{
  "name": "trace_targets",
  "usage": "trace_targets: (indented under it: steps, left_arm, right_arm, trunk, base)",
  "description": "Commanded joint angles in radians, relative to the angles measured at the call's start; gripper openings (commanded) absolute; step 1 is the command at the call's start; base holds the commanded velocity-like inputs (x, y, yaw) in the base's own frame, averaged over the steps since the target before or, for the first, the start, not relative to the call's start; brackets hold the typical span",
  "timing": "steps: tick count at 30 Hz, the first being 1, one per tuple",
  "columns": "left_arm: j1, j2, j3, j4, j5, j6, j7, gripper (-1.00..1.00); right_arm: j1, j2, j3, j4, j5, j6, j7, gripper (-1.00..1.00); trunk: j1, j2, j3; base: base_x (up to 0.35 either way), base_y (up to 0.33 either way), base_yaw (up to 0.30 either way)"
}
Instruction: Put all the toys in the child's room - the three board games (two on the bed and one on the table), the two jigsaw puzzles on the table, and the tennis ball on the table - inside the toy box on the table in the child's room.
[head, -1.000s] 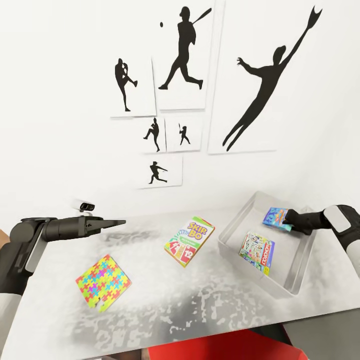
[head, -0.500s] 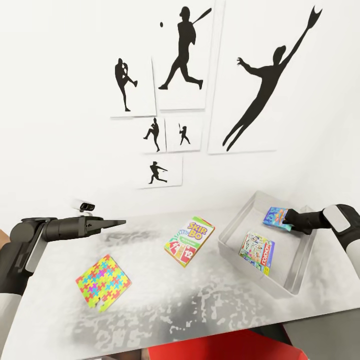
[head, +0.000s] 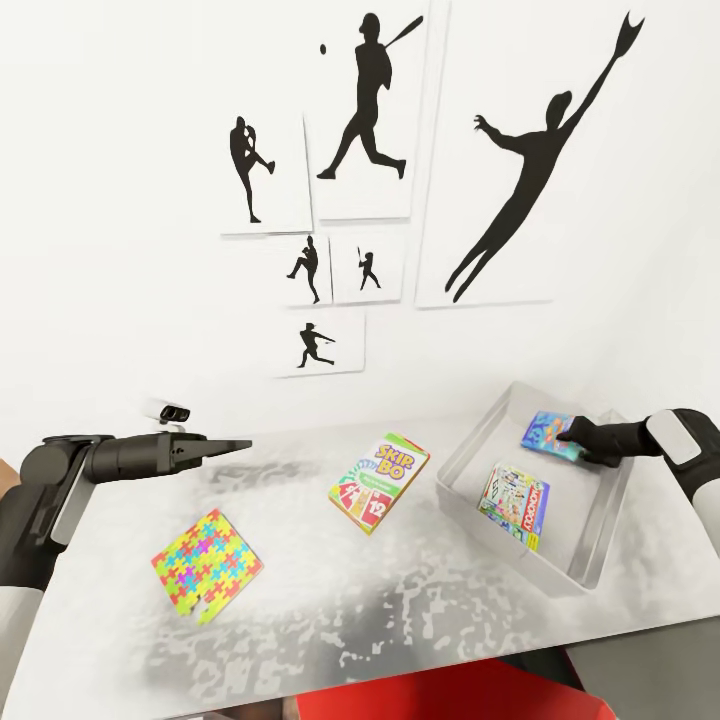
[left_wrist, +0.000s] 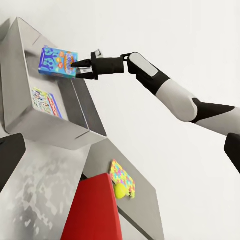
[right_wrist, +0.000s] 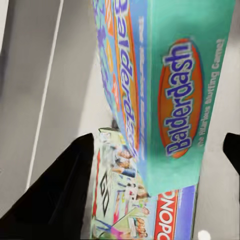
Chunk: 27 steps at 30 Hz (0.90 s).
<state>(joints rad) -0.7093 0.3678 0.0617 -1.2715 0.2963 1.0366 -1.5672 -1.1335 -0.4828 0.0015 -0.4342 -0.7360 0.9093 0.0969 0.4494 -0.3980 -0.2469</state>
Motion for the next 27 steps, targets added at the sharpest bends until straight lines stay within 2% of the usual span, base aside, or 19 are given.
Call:
trace_targets:
  steps: [1, 27]
  left_arm:
    - [-0.001, 0.000, 0.000, 0.000, 0.000, 0.011, -0.004, 1.00]
    - [-0.001, 0.002, 0.000, 0.000, -0.001, 0.011, -0.004, 1.00]
  right_arm:
    - [-0.001, 0.000, 0.000, 0.000, 0.010, 0.003, 0.010, 1.00]
    - [-0.001, -0.003, 0.002, 0.000, 0.010, -0.018, 0.011, 1.00]
  trunk:
    - [0.001, -0.002, -0.002]
    - [0.001, -0.002, -0.002]
  base:
    - [0.000, 0.000, 0.000]
    - [0.000, 0.000, 0.000]
